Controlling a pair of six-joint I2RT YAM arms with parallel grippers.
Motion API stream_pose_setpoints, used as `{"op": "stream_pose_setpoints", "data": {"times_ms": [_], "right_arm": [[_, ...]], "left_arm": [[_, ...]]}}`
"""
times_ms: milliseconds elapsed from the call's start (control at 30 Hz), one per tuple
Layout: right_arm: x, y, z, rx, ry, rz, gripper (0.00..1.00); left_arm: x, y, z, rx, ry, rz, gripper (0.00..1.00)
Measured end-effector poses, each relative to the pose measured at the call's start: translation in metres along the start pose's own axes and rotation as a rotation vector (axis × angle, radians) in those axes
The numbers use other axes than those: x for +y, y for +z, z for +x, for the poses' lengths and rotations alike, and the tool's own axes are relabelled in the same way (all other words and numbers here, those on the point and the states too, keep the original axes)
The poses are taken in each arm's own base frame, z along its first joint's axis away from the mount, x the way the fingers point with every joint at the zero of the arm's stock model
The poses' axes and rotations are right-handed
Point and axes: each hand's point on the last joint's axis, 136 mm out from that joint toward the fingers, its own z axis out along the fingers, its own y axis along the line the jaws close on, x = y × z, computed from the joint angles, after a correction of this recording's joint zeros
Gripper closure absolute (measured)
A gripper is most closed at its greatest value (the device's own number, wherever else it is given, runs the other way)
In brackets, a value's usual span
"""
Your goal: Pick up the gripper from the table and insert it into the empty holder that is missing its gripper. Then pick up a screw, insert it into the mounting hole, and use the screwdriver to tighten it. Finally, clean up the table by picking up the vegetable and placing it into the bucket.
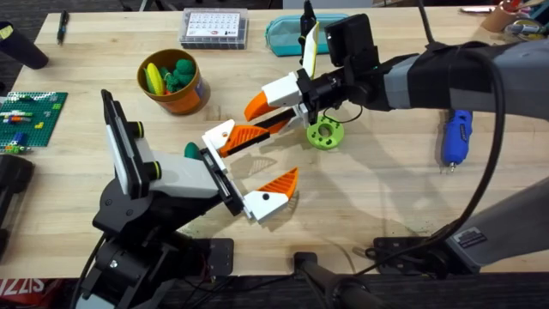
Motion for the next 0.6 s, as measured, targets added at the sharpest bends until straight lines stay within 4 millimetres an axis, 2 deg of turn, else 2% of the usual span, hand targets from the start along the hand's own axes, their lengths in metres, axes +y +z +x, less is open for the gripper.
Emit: {"op": "stream_pose_setpoints", "data": {"times_ms": [200, 367, 467, 600], "right_arm": [[0.004, -0.004, -0.006, -0.014, -0.030, -0.012, 0.473], [0.019, -0.020, -0.019, -0.046, -0.117, -0.056, 0.473], [0.022, -0.026, -0.018, -0.031, -0.108, -0.079, 0.473], [0.022, -0.020, -0.007, 0.016, -0.042, -0.093, 0.473]], "left_arm": [[0.001, 0.000, 0.000, -0.001, -0.001, -0.006, 0.012], [0.001, 0.000, 0.000, -0.001, -0.001, -0.008, 0.012], [0.001, 0.000, 0.000, -0.001, -0.001, -0.008, 0.012], [0.001, 0.000, 0.000, -0.001, 0.000, -0.008, 0.012]]}}
